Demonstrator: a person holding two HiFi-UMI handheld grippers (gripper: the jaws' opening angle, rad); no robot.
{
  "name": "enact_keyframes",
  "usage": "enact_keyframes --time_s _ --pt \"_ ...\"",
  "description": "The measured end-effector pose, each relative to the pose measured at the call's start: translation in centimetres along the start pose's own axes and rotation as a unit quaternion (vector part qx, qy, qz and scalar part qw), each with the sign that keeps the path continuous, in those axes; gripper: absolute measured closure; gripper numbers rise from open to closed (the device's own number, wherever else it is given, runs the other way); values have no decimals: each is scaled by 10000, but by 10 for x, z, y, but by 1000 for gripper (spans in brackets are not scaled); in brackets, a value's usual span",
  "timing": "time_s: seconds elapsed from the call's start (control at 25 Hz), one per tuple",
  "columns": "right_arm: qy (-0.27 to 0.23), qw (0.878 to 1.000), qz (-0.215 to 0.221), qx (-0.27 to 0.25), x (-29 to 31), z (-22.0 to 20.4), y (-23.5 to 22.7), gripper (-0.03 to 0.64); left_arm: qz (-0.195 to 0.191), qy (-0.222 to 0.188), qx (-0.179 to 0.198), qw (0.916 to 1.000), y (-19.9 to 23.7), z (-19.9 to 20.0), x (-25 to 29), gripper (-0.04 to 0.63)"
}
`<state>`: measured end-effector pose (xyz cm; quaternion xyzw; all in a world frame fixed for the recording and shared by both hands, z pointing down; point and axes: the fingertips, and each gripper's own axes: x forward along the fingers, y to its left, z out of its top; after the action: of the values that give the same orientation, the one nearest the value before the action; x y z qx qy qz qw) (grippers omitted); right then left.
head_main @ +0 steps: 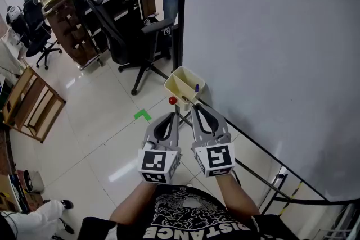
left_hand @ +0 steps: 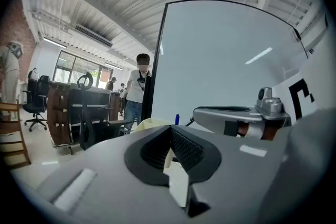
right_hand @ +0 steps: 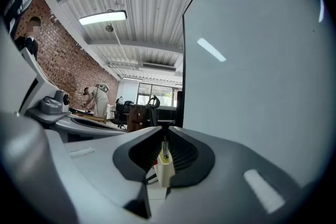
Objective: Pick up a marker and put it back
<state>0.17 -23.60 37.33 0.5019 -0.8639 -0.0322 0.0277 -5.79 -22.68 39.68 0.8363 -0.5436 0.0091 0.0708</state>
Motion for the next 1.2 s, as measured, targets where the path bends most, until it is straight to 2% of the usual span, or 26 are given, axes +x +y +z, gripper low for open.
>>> enact_keyframes --time_s 1.2 --pt "508 9987 -66 3 50 -59 -2 584 41 139 -111 9998 35 -9 22 591"
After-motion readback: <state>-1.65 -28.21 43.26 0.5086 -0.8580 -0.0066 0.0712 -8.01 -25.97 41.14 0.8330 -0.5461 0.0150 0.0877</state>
